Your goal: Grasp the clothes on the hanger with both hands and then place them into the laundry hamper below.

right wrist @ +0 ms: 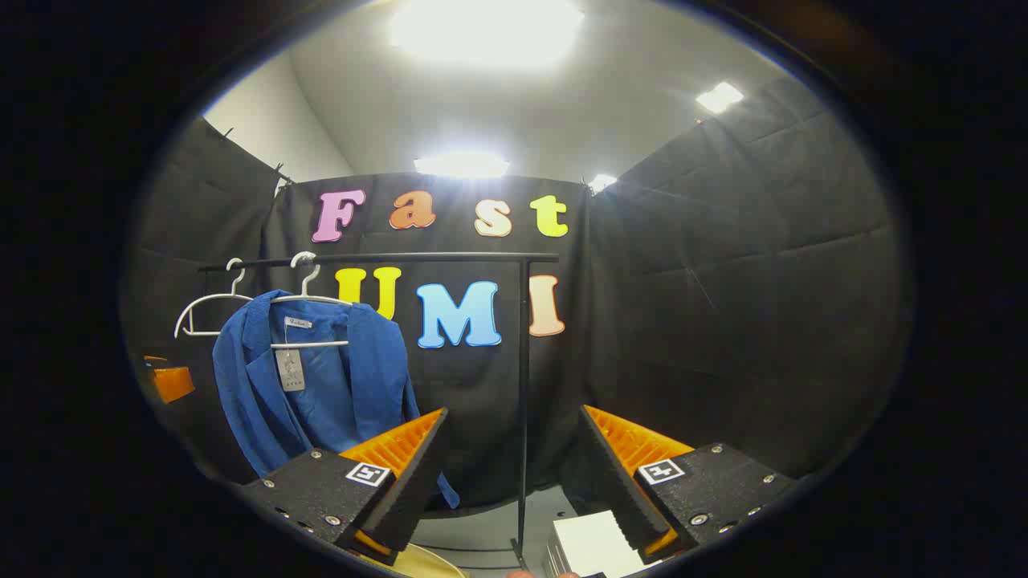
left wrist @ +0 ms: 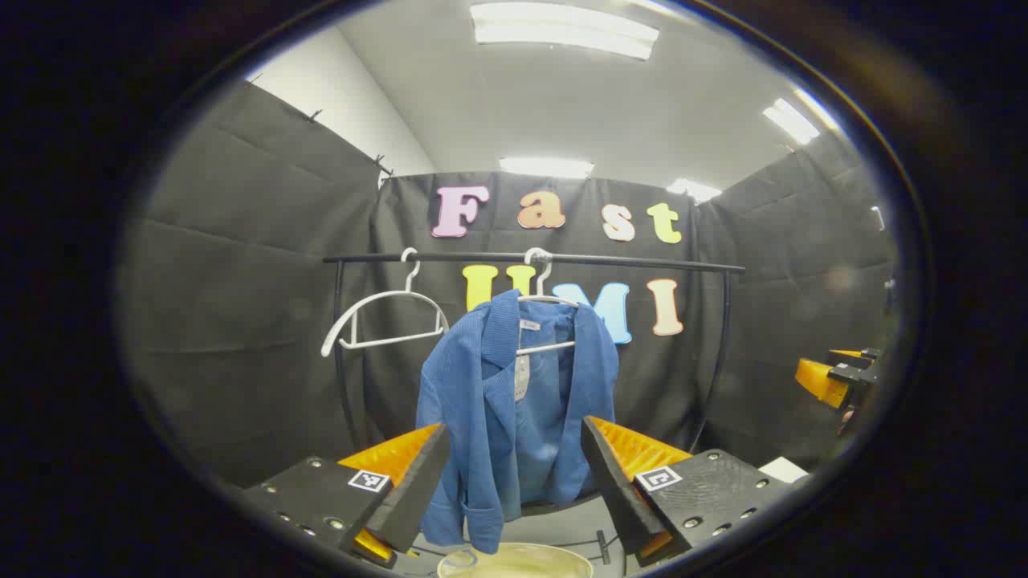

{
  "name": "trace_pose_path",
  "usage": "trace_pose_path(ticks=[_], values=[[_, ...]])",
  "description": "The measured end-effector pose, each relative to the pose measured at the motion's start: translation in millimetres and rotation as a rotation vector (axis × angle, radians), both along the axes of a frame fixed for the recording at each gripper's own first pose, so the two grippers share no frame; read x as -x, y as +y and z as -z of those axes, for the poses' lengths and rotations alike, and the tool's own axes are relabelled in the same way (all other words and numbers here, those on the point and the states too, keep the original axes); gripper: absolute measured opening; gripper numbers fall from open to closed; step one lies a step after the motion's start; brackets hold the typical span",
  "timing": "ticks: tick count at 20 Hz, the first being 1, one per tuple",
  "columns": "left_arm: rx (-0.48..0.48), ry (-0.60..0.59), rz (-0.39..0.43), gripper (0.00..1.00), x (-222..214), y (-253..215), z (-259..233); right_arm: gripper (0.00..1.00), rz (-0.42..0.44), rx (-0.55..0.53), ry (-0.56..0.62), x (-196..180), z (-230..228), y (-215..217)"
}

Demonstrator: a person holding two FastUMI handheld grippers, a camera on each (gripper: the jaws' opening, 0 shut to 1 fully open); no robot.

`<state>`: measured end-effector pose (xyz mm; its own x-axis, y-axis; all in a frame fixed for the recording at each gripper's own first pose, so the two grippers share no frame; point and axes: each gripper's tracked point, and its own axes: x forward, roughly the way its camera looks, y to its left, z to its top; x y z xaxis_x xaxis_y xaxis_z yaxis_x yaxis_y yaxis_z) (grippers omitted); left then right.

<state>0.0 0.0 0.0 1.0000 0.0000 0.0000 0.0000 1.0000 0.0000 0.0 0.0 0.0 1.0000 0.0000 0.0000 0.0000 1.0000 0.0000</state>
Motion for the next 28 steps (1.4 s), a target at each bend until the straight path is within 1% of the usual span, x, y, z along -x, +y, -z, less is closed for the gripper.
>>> trace_pose_path(ticks=[4,7,11,17,19,22,24,26,28], values=[[0.033,0.001,-0.005,0.95,2.0,0.6,1.7,0.96,-0.017,0.005,0.023,4.4,3.4,-0.9],[0.048,0.015,-0.010,0.94,4.6,0.5,4.5,0.96,-0.015,0.009,0.015,7.5,-0.6,-2.4],[0.024,0.015,-0.038,0.94,8.1,2.6,1.3,0.96,-0.034,0.006,0.015,11.3,-3.1,-2.3],[0.010,0.010,-0.040,0.94,9.3,3.1,-0.3,0.96,-0.047,0.000,0.020,13.6,-3.8,-2.0],[0.018,0.009,-0.034,0.94,9.5,2.7,-0.3,0.96,-0.051,0.002,0.023,14.7,-3.1,-1.3],[0.023,0.004,-0.026,0.94,8.6,3.6,-2.8,0.96,-0.080,-0.006,0.023,15.9,-8.4,3.5],[0.036,0.000,-0.025,0.94,7.6,2.1,-7.1,0.96,-0.121,0.001,0.016,13.4,-14.2,14.6],[0.054,-0.004,-0.036,0.94,14.1,3.1,-20.9,0.96,-0.160,0.014,0.019,-6.4,-22.5,42.9],[0.048,-0.015,-0.053,0.94,19.9,2.5,-39.0,0.96,-0.206,0.034,0.028,-22.8,-32.7,71.5]])
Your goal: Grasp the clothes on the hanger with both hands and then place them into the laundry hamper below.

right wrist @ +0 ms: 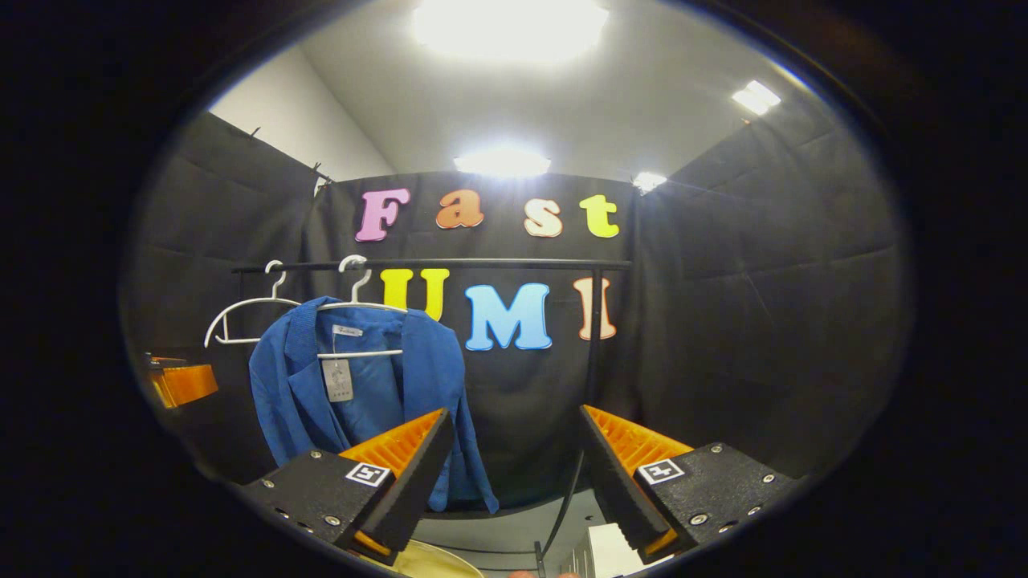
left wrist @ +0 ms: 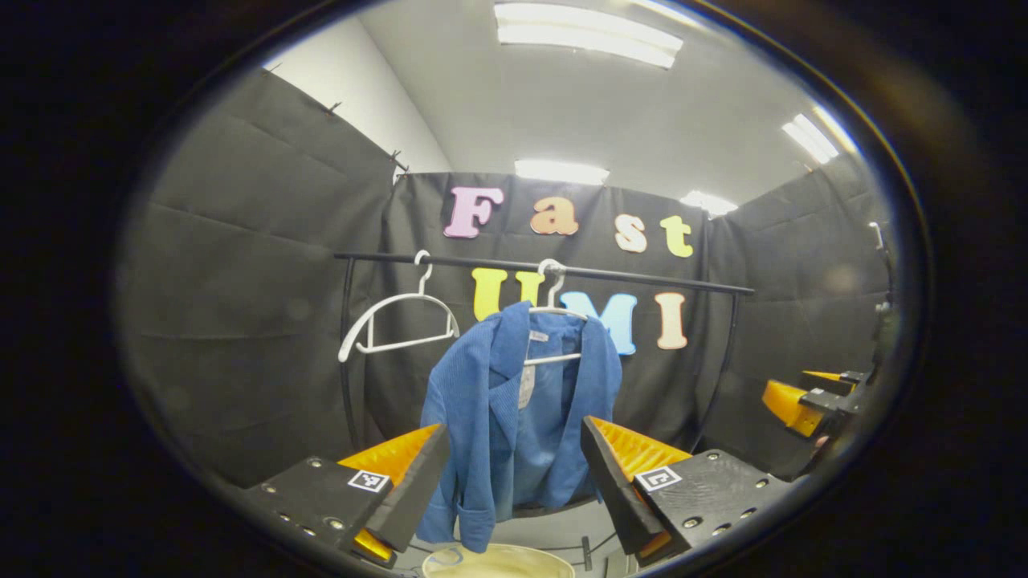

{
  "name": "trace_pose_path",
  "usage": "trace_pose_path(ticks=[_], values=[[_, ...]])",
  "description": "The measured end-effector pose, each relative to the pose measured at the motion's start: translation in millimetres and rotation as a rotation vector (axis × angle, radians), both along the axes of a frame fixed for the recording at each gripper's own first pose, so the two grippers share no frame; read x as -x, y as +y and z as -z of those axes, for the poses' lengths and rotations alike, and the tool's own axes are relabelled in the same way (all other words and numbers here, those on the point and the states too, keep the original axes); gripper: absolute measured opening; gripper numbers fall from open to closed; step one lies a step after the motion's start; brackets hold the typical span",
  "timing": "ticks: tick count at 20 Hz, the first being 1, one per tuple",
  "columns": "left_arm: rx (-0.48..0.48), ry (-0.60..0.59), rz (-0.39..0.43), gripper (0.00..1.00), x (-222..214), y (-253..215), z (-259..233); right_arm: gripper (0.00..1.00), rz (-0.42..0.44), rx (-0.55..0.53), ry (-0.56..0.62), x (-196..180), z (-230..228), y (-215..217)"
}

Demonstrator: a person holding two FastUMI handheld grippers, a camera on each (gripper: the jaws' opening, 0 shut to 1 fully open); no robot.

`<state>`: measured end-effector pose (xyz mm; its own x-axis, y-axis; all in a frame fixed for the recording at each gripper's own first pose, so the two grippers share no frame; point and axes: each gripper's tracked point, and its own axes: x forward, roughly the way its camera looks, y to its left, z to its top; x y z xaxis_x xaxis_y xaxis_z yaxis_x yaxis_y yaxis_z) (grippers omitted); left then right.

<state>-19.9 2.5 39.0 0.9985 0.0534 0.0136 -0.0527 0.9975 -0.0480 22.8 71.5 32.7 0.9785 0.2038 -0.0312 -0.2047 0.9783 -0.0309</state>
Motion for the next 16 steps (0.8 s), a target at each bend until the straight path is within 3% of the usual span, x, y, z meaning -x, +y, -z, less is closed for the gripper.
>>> trace_pose_path(ticks=[2,5,16], values=[[-0.030,-0.006,-0.010,0.94,-7.1,0.7,-9.9,0.96,-0.048,0.016,-0.002,-12.9,-11.6,22.5],[-0.065,0.032,-0.034,0.94,-56.5,5.0,-4.9,0.96,-0.112,-0.005,0.020,-34.9,-15.2,51.4],[0.049,0.119,-0.159,0.94,-160.5,-3.1,24.7,0.96,-0.321,-0.085,0.119,-148.2,12.6,118.1]])
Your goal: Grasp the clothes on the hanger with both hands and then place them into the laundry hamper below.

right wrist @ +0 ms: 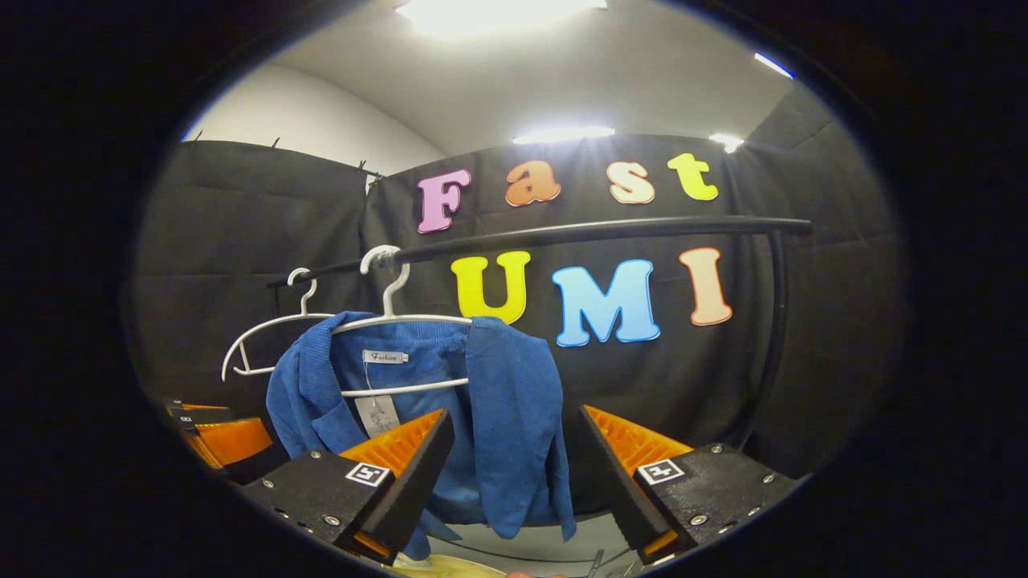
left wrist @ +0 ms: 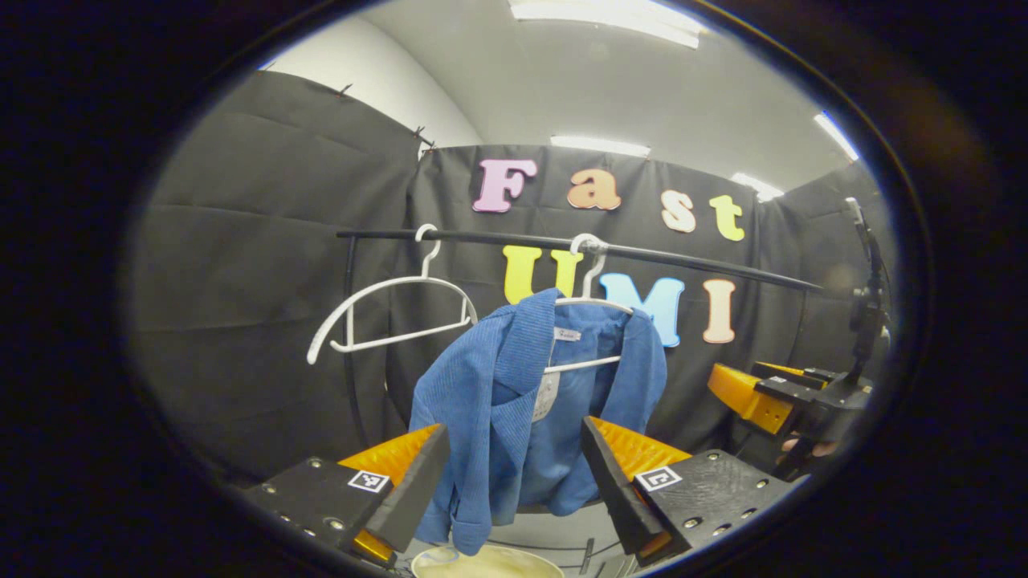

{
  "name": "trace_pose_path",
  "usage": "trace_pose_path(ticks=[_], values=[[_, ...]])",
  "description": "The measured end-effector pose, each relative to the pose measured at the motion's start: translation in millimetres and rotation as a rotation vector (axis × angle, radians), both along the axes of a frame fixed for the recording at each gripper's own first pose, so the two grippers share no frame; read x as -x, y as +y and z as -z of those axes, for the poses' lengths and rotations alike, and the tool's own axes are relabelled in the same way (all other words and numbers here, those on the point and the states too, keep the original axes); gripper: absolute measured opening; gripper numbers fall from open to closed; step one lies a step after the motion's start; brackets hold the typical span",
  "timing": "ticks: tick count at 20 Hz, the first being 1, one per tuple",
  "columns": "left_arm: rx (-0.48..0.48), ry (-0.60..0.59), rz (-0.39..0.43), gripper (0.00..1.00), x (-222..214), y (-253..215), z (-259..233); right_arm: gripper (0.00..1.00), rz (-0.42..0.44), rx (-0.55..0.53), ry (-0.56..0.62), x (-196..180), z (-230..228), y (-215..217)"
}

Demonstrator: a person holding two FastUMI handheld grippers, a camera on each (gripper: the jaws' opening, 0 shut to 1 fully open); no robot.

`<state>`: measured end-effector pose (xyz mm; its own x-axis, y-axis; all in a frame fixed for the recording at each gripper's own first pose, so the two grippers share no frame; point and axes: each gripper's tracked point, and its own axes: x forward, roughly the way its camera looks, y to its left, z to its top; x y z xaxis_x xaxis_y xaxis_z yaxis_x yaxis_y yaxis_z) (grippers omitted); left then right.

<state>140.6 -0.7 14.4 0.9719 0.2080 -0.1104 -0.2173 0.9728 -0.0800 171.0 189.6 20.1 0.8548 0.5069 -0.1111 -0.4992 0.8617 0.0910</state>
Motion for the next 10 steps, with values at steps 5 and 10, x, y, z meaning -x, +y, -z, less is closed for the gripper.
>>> trace_pose_path(ticks=[5,10], values=[[0.011,0.009,-0.080,0.94,-49.8,-0.9,14.8,0.96,-0.105,0.014,0.045,-39.8,28.0,31.0],[0.022,0.026,-0.180,0.94,-99.8,8.4,34.2,0.96,-0.144,0.043,0.062,-74.5,56.4,54.8]])
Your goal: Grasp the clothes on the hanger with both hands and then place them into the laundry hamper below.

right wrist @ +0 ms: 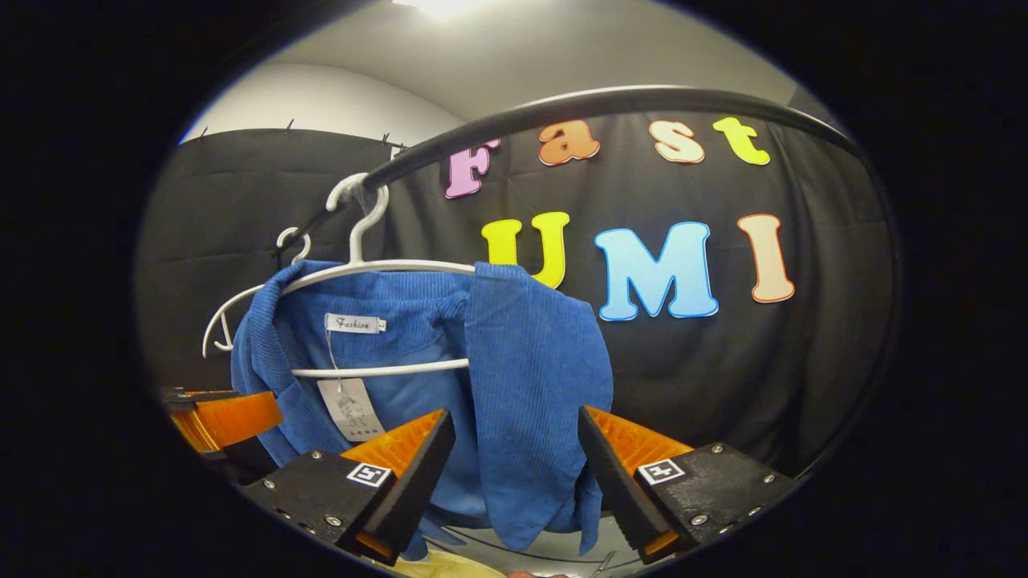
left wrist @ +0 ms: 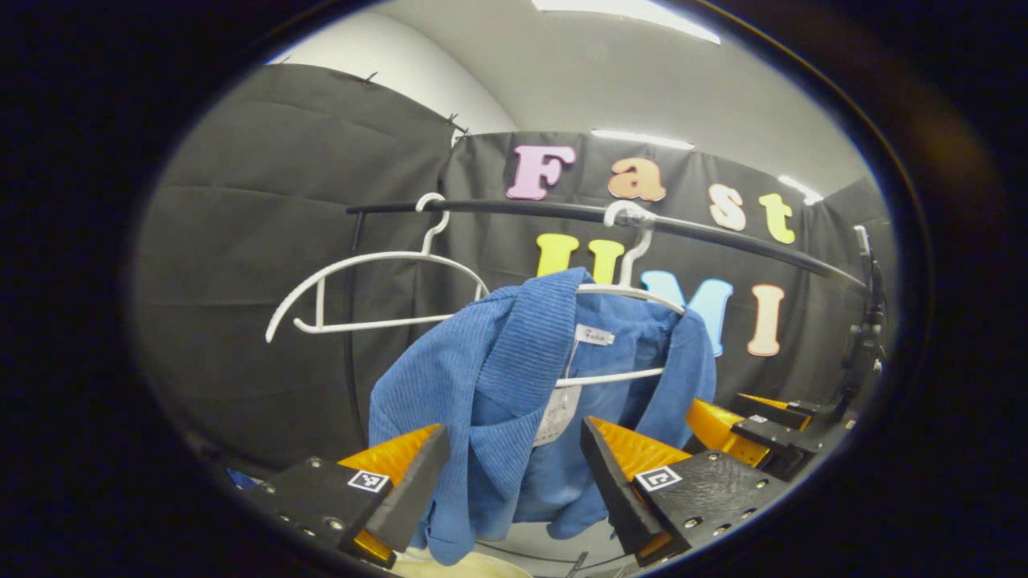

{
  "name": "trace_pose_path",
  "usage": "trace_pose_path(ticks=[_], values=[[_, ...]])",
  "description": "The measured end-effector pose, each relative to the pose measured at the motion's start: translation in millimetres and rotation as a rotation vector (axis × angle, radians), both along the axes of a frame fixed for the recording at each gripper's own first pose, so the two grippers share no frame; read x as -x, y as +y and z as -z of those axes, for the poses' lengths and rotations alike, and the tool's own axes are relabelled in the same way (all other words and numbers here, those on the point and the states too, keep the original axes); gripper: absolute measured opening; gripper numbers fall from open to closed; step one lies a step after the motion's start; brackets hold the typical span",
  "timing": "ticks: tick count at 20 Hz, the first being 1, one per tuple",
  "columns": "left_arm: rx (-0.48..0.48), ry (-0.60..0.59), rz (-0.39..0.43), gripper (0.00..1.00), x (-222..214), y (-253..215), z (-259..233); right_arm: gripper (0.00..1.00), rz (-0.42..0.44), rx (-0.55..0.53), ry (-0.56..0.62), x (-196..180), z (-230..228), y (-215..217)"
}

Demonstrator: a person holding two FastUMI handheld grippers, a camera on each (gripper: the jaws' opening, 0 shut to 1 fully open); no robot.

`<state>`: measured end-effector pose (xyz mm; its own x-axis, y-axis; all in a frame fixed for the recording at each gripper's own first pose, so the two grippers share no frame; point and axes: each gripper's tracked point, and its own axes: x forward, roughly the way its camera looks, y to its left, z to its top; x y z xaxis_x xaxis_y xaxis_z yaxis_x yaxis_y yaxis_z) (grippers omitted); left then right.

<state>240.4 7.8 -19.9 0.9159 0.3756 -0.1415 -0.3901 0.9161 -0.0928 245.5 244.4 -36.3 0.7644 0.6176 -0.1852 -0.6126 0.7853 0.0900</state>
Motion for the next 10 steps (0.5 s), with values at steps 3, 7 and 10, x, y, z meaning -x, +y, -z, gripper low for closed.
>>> trace_pose_path(ticks=[3,7,10], values=[[-0.024,0.020,-0.057,0.93,-19.7,8.1,7.9,0.95,-0.028,0.017,0.024,-14.3,15.5,14.8],[-0.041,0.034,-0.116,0.95,-35.9,16.8,16.9,0.96,-0.056,0.047,-0.015,-28.8,18.5,30.3],[-0.029,0.036,-0.136,0.94,-40.0,20.2,18.1,0.96,-0.050,0.051,-0.042,-38.3,17.3,34.4]])
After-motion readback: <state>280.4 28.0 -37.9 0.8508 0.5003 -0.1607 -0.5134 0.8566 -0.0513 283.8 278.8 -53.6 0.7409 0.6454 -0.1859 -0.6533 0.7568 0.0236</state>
